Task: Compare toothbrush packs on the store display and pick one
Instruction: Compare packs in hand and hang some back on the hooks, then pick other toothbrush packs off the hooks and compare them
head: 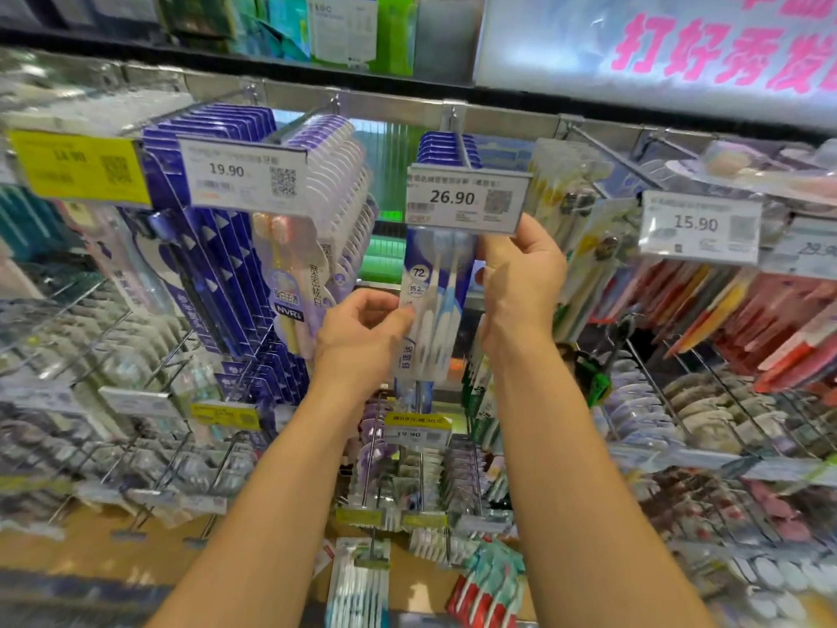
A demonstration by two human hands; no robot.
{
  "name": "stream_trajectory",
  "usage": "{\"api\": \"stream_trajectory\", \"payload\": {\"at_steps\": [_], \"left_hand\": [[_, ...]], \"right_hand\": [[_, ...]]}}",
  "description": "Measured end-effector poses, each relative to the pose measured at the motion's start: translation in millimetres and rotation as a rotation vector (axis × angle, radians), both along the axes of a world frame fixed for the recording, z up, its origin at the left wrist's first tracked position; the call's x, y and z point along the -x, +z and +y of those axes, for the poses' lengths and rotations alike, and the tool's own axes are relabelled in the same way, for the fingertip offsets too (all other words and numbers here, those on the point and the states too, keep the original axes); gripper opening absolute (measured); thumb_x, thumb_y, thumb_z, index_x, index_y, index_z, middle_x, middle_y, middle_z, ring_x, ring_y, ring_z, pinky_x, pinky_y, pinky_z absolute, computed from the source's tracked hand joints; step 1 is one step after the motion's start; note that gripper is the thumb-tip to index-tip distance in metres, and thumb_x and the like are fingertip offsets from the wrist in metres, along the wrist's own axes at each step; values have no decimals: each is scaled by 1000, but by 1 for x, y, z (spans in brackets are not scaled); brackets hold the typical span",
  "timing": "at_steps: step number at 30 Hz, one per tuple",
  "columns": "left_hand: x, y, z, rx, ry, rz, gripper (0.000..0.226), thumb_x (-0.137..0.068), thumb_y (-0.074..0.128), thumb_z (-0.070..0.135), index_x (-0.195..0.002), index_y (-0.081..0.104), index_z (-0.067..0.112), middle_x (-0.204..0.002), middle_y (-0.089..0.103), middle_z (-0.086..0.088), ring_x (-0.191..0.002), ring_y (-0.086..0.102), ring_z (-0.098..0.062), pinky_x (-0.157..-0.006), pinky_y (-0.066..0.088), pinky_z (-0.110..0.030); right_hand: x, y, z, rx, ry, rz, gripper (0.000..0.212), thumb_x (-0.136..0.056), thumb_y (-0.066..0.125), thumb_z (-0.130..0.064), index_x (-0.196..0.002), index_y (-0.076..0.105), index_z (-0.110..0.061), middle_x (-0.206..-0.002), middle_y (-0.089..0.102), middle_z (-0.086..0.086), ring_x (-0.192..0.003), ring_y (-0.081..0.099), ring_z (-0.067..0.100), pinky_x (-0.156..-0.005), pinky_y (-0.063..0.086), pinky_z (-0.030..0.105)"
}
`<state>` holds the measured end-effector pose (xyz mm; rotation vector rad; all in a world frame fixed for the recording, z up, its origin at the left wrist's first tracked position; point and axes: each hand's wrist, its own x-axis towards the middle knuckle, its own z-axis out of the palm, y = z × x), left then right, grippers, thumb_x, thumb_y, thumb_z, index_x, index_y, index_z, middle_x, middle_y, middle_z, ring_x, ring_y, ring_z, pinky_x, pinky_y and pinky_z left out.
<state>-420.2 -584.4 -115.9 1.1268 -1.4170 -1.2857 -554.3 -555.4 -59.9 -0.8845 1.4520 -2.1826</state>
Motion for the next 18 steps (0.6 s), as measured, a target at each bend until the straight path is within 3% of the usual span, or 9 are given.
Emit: {"api": "stream_trajectory", "payload": {"at_steps": [2, 4, 7, 9, 13, 18], "left_hand": [[2, -1, 3, 13, 36, 4, 9, -92, 75, 25, -89, 68, 29, -91, 75, 4, -94, 72, -19, -86, 63, -47], [2, 0, 8, 32, 80, 2, 12, -93, 74, 28, -97, 63, 33, -92, 72, 6, -90, 72, -14, -74, 62, -36], [0, 6, 21, 60, 120, 1, 19, -97, 70, 31, -112, 58, 29, -94, 68, 10, -66, 66, 5, -55, 51, -15], [-4, 11, 30, 80, 102, -20, 21, -99, 66, 30, -117, 56, 27, -96, 65, 12, -61, 62, 7, -48, 45, -7], [-15, 23, 46, 114, 54, -50, 18, -99, 65, 35, -113, 58, 29, -106, 68, 12, -90, 64, -5, -68, 48, -24], [-39, 43, 74, 181, -39, -104, 11, -99, 64, 37, -105, 63, 29, -103, 65, 16, -98, 59, 1, -83, 47, -29]], "right_hand": [[-2, -1, 1, -15, -14, -13, 1, -94, 72, -11, -94, 73, -11, -76, 72, -4, -60, 61, 1, -53, 49, 19], [-4, -2, 5, -48, -47, -54, 7, -95, 72, -16, -98, 70, -10, -78, 67, -5, -61, 58, 1, -57, 49, 19], [-6, -3, 16, -137, -58, -125, 12, -96, 70, -26, -88, 63, -20, -76, 61, -7, -59, 53, 2, -58, 46, 21], [-7, -2, 27, -223, -32, -163, 19, -97, 67, -31, -83, 58, -22, -73, 55, -6, -61, 49, 9, -60, 41, 28], [-16, 8, 55, -297, 88, -253, 26, -99, 61, -21, -76, 49, -20, -57, 42, -7, -46, 38, 8, -45, 31, 24], [-41, 22, 95, -406, 136, -130, 21, -96, 64, -22, -79, 52, -20, -61, 47, -4, -54, 44, 13, -46, 33, 25]]}}
